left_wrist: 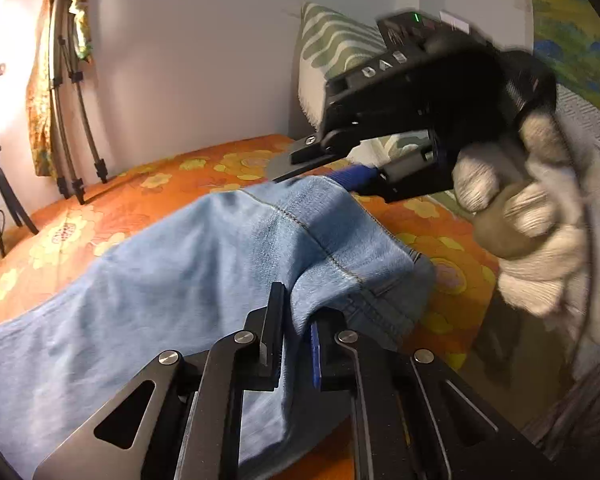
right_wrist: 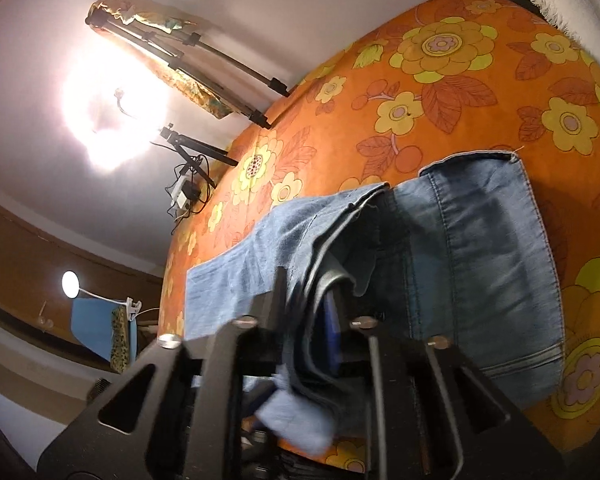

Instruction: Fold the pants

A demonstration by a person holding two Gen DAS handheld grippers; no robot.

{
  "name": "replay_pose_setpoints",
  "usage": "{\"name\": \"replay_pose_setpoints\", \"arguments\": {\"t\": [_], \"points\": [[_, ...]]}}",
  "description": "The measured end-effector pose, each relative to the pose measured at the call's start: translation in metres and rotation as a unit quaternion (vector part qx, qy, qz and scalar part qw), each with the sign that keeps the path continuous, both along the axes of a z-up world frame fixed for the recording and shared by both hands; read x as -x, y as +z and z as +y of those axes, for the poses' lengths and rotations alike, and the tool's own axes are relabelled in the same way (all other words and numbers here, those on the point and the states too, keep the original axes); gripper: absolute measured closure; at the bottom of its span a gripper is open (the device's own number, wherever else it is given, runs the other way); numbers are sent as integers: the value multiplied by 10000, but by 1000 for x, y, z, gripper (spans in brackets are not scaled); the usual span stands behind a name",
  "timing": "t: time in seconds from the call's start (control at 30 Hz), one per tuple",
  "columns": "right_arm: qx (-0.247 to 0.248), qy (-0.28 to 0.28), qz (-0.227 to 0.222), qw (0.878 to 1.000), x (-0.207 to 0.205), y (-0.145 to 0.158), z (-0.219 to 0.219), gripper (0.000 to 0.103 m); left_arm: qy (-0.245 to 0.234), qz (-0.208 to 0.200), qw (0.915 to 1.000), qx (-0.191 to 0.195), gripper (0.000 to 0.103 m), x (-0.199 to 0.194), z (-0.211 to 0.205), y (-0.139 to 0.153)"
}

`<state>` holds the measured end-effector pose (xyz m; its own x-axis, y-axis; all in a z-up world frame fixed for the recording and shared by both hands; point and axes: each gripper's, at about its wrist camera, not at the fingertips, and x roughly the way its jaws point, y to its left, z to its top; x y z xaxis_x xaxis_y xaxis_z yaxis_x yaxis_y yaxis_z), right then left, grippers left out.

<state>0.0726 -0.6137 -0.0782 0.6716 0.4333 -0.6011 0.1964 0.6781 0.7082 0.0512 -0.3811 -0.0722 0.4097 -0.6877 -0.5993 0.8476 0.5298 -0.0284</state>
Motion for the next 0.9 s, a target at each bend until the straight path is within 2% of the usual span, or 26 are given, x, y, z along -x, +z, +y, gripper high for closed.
{"name": "replay_pose_setpoints", "arguments": {"t": [0.03,0.1,0.23,0.33,0.47,0.57,0.63,0.77,0.9], "points": [[15,-38,2,10000,1,0,-1,58,9,-7,10000,4,94,-3,5,2],[27,-191,18,9998,4,-2,-4,42,72,116,9999,57,95,-10,16,7],[-542,-292,85,9981,4,-12,-10,41,333,405,9985,136,97,-33,32,6],[-610,-271,319,9973,0,-23,-5,41,483,617,9967,224,97,-48,42,5],[-986,-148,566,9934,-6,-42,5,41,539,570,9964,319,98,-51,48,8],[-1623,-140,604,9848,-10,-56,11,41,477,468,9973,309,98,-49,49,9],[-1837,-119,586,9812,-14,-60,13,41,435,376,9979,307,99,-45,50,11],[-1836,-195,659,9806,-22,-64,16,41,407,313,9978,417,100,-46,54,18],[-1923,-564,786,9766,-28,-74,6,41,269,219,9991,259,100,-41,48,13]]}}
